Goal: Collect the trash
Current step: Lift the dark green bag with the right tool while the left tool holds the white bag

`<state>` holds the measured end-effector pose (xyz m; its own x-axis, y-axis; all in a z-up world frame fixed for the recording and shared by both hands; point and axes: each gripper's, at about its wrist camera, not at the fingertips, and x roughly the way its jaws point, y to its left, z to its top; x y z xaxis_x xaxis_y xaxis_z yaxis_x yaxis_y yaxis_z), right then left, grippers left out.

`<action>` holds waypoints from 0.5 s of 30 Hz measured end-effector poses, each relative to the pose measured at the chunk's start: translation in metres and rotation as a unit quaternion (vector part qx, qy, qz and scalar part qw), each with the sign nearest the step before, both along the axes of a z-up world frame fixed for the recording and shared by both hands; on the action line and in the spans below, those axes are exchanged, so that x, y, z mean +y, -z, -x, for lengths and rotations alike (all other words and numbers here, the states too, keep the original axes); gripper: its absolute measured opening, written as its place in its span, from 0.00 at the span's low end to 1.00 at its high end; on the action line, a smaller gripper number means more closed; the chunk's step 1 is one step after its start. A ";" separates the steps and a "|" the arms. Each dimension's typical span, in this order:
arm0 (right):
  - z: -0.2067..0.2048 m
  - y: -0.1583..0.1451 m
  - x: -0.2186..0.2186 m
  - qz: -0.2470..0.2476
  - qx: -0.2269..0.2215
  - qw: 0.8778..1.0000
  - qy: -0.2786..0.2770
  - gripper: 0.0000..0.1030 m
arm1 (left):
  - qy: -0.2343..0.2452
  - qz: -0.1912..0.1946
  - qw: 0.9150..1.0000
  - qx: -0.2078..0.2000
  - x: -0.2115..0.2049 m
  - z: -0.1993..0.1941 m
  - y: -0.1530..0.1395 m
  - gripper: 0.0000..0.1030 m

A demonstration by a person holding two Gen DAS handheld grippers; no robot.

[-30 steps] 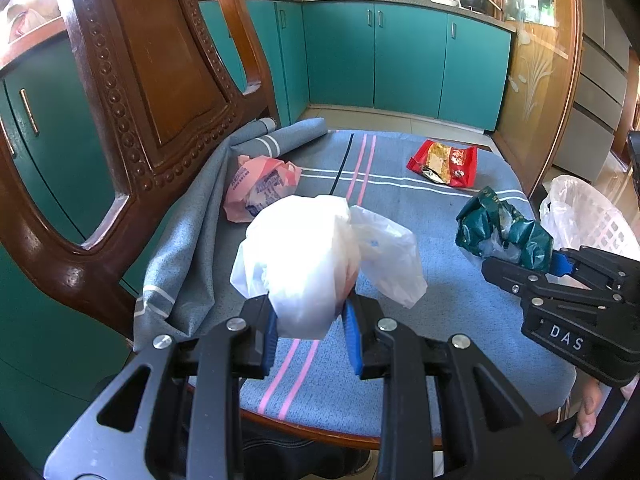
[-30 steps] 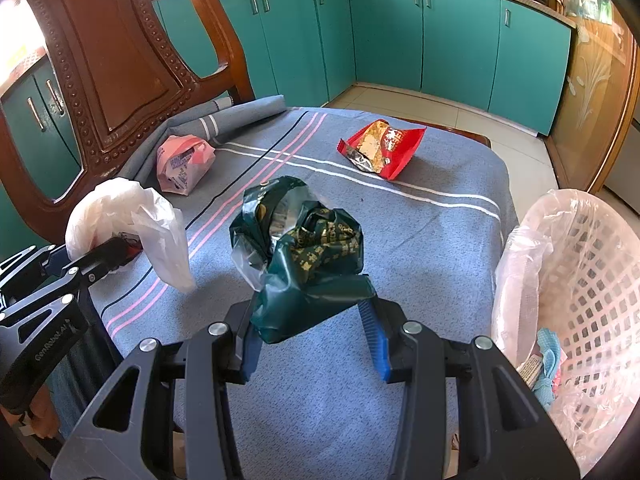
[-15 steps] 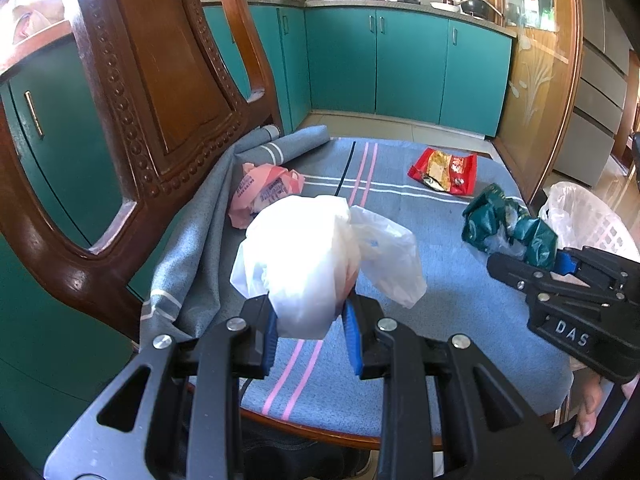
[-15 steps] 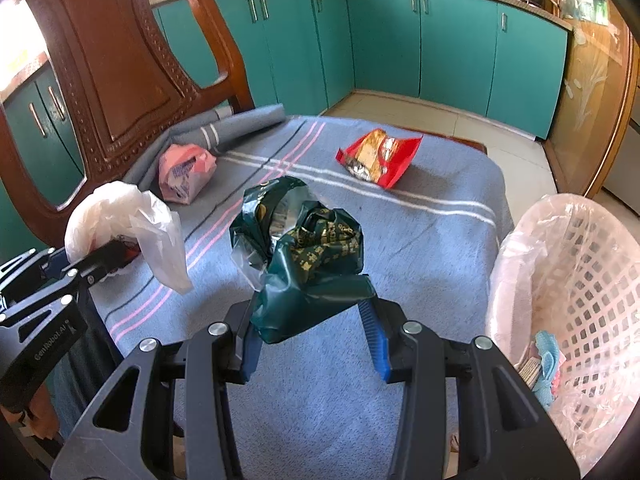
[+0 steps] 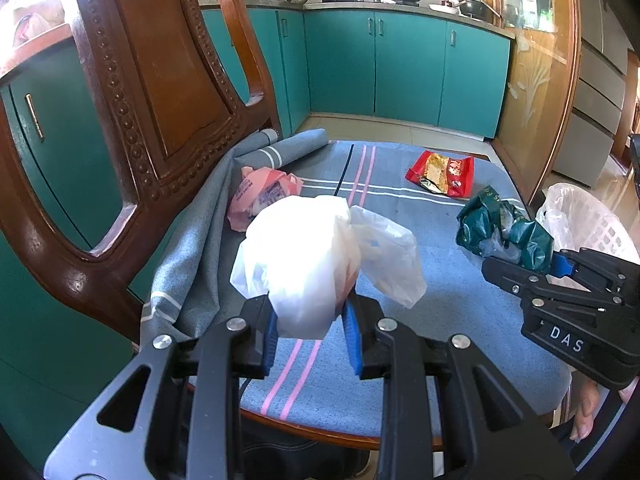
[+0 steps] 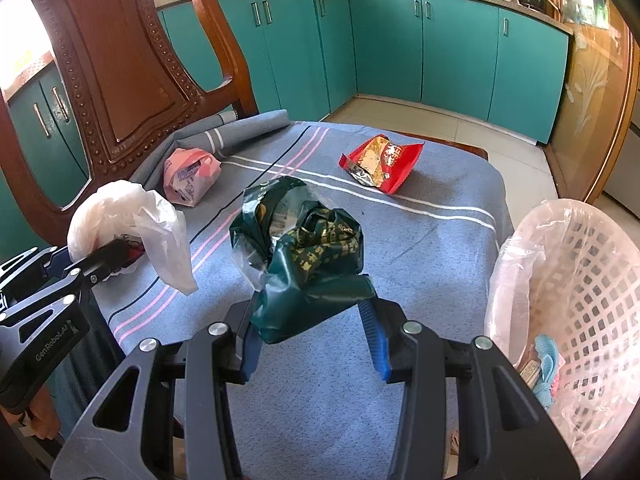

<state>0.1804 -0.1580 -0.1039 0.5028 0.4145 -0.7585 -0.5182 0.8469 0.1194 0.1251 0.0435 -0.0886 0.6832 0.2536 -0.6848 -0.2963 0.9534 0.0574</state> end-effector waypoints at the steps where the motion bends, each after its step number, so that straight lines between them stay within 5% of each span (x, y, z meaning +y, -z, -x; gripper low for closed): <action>1: 0.000 0.000 0.000 0.000 0.000 1.000 0.000 0.43 | -0.001 0.000 1.000 0.000 0.000 0.000 0.000 0.28; 15: 0.000 0.001 0.001 0.002 0.001 1.000 -0.004 0.43 | 0.000 0.000 1.000 -0.002 0.001 0.000 0.000 0.28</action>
<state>0.1800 -0.1567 -0.1048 0.4986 0.4155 -0.7608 -0.5250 0.8431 0.1164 0.1253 0.0447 -0.0885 0.6863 0.2535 -0.6817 -0.2963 0.9534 0.0563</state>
